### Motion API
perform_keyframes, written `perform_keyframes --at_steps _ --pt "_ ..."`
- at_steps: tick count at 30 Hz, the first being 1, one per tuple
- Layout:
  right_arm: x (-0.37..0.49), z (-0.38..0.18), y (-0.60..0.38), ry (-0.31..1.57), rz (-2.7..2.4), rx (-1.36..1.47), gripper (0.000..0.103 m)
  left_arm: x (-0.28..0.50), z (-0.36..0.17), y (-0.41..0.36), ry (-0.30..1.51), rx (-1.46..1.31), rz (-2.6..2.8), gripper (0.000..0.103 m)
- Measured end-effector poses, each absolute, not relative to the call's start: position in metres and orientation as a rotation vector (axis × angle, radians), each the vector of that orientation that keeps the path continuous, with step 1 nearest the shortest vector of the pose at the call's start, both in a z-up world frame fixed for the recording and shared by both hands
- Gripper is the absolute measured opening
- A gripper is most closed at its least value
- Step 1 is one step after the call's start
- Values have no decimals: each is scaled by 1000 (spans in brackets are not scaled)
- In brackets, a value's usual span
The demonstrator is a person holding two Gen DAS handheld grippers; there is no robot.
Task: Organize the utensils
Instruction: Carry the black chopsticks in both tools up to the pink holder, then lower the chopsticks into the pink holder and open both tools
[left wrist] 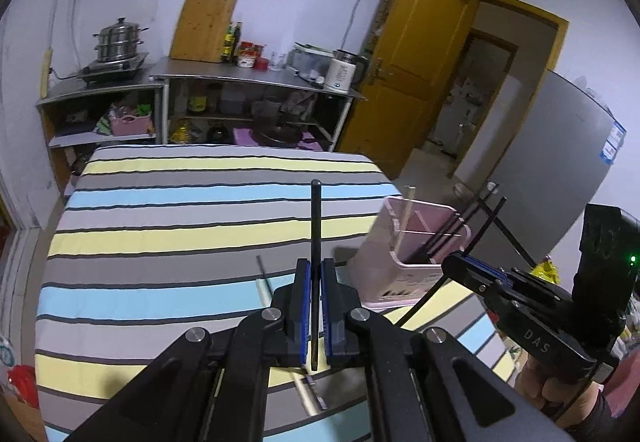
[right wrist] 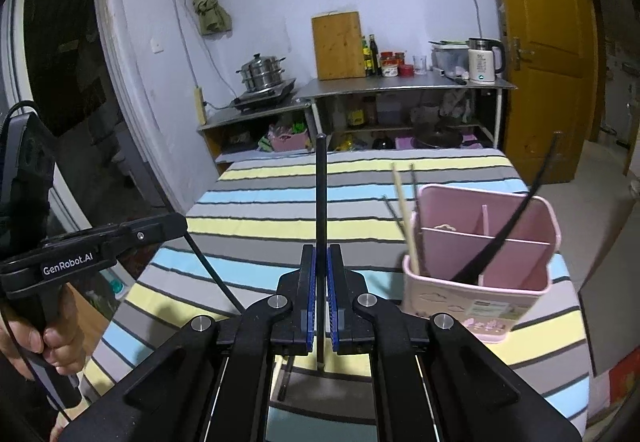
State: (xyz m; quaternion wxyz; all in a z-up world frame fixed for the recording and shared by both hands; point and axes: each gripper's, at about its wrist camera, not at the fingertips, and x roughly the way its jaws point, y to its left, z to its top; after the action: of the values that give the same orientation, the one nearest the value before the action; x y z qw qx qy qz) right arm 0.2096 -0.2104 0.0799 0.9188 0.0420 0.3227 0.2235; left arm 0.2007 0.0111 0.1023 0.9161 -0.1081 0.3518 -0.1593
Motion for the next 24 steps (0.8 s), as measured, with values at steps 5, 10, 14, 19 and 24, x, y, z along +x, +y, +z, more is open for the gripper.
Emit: perform_keyframes --at_steps 5,10,14,19,24 --pt "204 87 -234 646 423 115 5 204 108 -19 736 -212 -385 4" --pt "201 98 -260 622 376 150 5 213 123 -49 720 -196 -449 5" --pt "202 119 -279 571 343 166 5 222 144 -68 683 -184 -482 4" --pt "207 143 -298 502 308 182 5 237 174 -88 627 -171 -507 4" --pt "219 160 -311 444 279 198 5 260 191 -101 589 -156 -506 4"
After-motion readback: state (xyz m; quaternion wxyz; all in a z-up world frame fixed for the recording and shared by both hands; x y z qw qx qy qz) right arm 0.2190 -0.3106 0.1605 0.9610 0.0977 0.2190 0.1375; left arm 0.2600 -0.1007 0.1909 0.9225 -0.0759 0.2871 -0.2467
